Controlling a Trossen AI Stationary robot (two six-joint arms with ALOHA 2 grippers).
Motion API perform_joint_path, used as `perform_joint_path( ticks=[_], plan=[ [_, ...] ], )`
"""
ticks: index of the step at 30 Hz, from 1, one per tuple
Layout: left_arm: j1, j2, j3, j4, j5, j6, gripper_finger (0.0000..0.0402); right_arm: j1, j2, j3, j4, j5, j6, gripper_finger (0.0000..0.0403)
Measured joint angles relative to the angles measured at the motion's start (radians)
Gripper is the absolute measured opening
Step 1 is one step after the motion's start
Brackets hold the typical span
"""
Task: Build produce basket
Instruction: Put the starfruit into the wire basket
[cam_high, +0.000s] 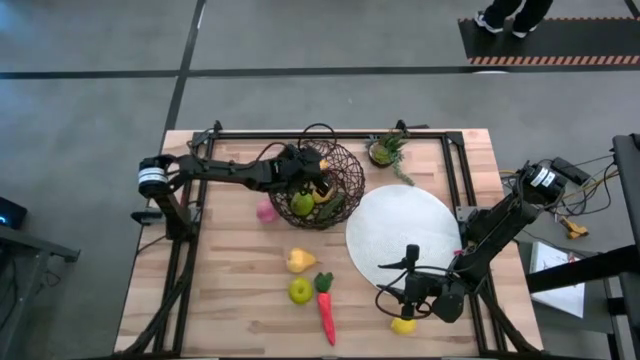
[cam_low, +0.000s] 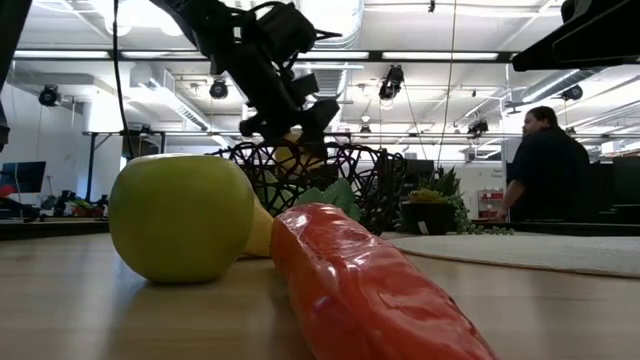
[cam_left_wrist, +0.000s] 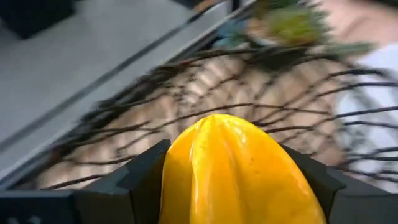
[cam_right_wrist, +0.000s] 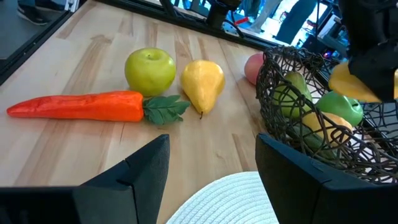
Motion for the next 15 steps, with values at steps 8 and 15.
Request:
perform_joint_path(
  ticks=[8,15],
  plan=[
    [-0.001,0.000,-0.135,0.419,0.152,0.001,0.0233,0.000,0.000,0.000,0.000,0.000,-0.006,0.0224],
    [-0.001,0.000,-0.212,0.571,0.160,0.001,0.0233,0.000,0.000,0.000,0.000,0.000,-0.009,0.0224]
  ],
)
